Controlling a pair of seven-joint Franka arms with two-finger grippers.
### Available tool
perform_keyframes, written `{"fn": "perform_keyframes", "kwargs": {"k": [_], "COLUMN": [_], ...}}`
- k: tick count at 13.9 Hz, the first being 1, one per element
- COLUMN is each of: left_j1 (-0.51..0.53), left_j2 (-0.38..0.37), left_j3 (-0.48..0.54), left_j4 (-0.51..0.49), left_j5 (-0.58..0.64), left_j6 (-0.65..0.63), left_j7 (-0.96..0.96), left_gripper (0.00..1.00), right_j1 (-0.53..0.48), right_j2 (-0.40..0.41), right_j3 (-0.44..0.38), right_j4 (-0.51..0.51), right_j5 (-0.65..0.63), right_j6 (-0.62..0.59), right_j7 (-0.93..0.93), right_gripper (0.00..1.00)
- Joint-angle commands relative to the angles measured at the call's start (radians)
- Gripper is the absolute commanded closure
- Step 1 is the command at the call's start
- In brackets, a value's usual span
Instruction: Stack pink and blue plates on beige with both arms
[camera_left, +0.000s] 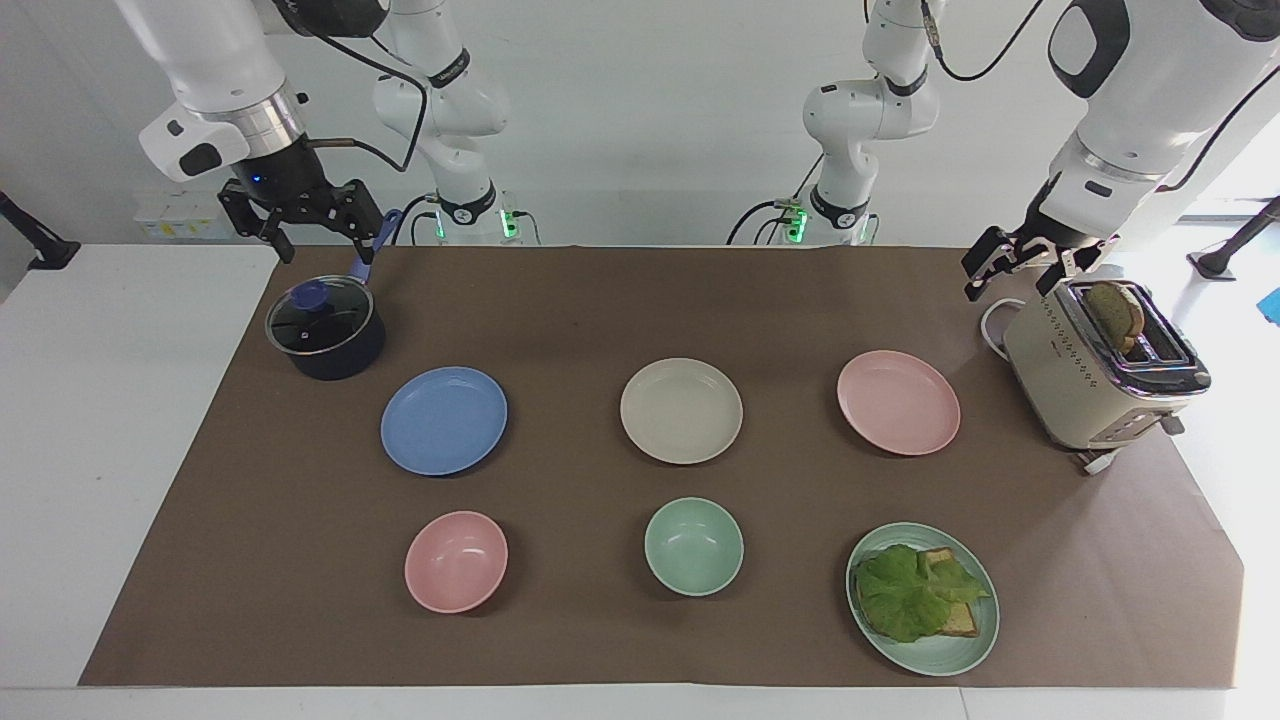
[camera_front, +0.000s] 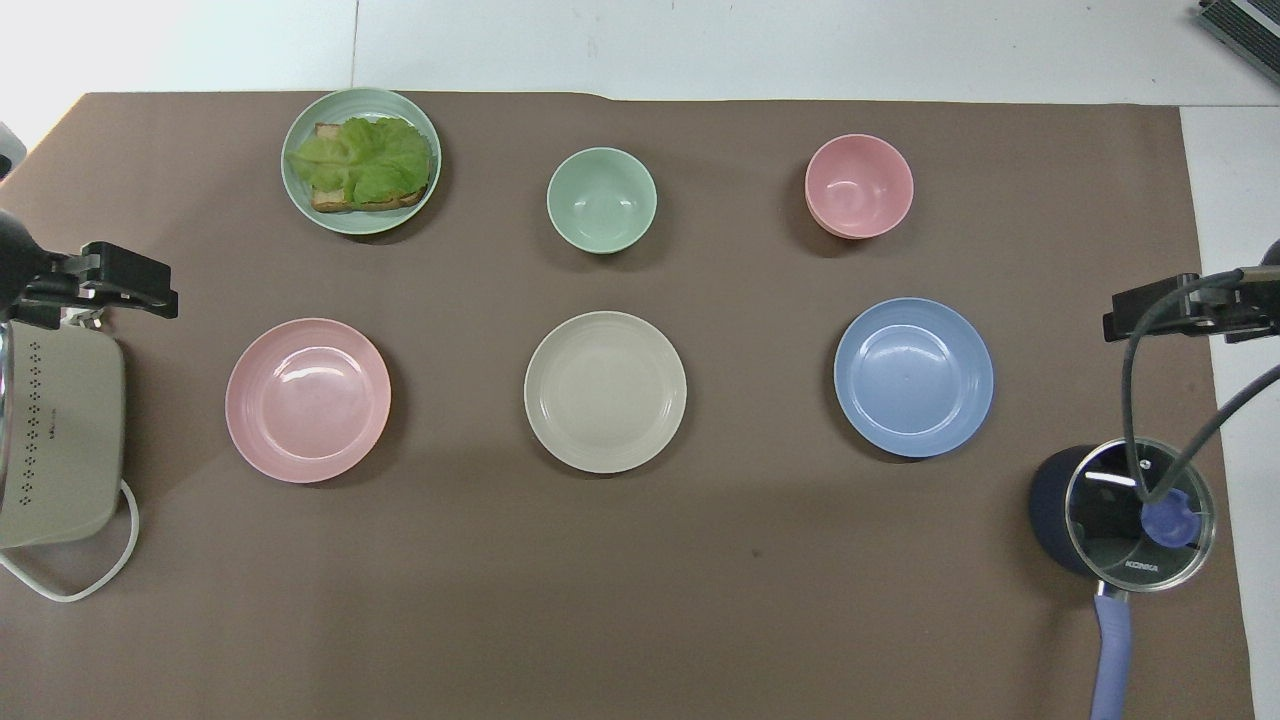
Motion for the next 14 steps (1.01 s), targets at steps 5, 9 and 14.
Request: {"fn": "perform_keyframes", "kwargs": {"k": [5,9,14], "left_j1": [0.001,0.01,0.097], "left_j2": [-0.014,-0.014,-0.114], "left_j3": [-0.002,0.002,0.012], "left_j4": [-0.005,-0.005,-0.182], "left_j5": [0.005,0.005,0.003], "left_j6": [-0.015,-0.015,-0.015], "left_j7": [0.009,0.007,0.018], "left_gripper": [0.0,0.0,0.0], "right_j1": [-0.01,-0.008,-0.01], "right_j2": [-0.014,-0.014,-0.014], "right_j3": [0.003,0.003,0.003], "right_j4": [-0.011,-0.011,-0.011], "right_j5": [0.026,0.025,0.026], "right_j6": [0.012,0.011,0.012], "right_j7": [0.015,0.015,0.013], "right_gripper": [0.0,0.0,0.0]}}
